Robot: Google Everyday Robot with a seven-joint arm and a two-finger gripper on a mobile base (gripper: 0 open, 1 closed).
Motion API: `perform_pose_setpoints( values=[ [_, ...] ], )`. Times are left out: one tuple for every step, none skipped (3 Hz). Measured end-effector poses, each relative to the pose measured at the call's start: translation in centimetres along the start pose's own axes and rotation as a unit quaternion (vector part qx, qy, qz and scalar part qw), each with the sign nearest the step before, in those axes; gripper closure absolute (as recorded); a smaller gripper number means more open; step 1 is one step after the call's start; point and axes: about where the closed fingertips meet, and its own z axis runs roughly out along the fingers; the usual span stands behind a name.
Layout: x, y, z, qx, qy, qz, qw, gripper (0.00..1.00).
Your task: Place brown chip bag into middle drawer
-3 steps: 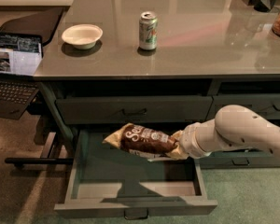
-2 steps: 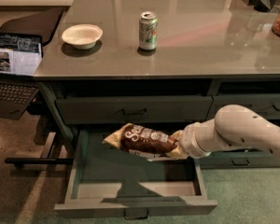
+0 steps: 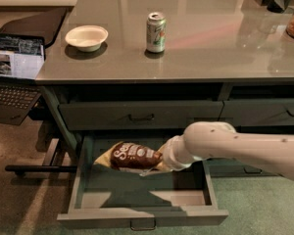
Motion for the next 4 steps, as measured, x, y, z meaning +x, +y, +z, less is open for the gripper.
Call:
perform_pose_setpoints(
  values=[
    [0.0, 0.0, 5.0, -0.003, 0.027, 0.015, 0.9995, 1.0],
    [0.0, 0.2, 8.9, -0.025, 0.045, 0.03, 0.9982, 1.0],
    [0.2, 0.6, 11.6, -0.063, 0.052, 0.02, 0.9964, 1.0],
    [0.4, 1.2, 13.4, -0.105, 0.057, -0.005, 0.9928, 0.81]
  ],
)
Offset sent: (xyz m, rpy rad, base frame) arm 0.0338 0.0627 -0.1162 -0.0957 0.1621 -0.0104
